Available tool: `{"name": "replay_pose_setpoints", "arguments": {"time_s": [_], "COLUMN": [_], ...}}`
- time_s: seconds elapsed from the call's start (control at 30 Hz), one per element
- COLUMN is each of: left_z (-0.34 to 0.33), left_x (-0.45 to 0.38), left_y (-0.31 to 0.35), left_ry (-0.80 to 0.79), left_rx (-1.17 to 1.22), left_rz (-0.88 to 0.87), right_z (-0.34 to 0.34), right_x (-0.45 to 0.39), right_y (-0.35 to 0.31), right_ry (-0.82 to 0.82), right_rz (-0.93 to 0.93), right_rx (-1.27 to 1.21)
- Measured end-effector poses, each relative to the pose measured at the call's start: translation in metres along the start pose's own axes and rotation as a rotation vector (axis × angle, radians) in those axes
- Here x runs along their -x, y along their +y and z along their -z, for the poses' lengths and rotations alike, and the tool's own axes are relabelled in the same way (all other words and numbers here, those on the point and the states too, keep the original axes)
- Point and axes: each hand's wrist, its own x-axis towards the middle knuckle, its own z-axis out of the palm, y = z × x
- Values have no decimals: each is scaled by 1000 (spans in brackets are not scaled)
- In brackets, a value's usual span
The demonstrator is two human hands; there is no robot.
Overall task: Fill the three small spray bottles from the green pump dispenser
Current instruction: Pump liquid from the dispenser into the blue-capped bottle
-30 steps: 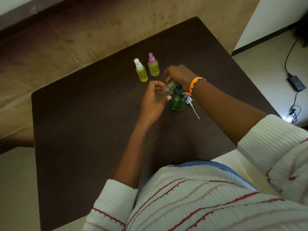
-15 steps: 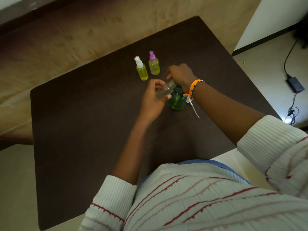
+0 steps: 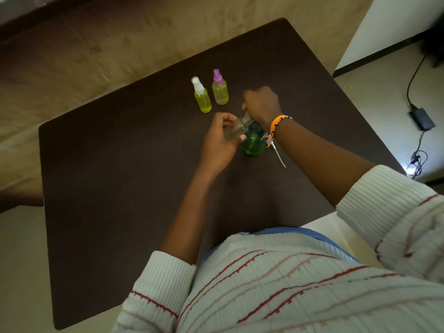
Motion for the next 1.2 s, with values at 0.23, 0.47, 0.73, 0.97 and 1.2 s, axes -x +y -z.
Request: {"name": "replay_pose_setpoints", "arguments": {"time_s": [0.23,0.47,0.73,0.97,1.2], "left_z": [3,2,3,-1,3], "left_x": [0,2,2,3,3], "left_y": [4,0,4,2,3], "left_ry": [1,-1,4,9,5], "left_rx": [0,-17,-11,-23,-11], "left_rz": [-24,-7,-17,13,3], "right_z": [1,-1,-1,-1,-3], "right_x": [-2,1,-4,1,2], "right_y": [-3,0,-2,1,-2], "right_ry": [-35,50,-6,61,37], "right_rz": [-23,19,-27,23,-25], "right_rx": [-93,41,-86,8,-72]}}
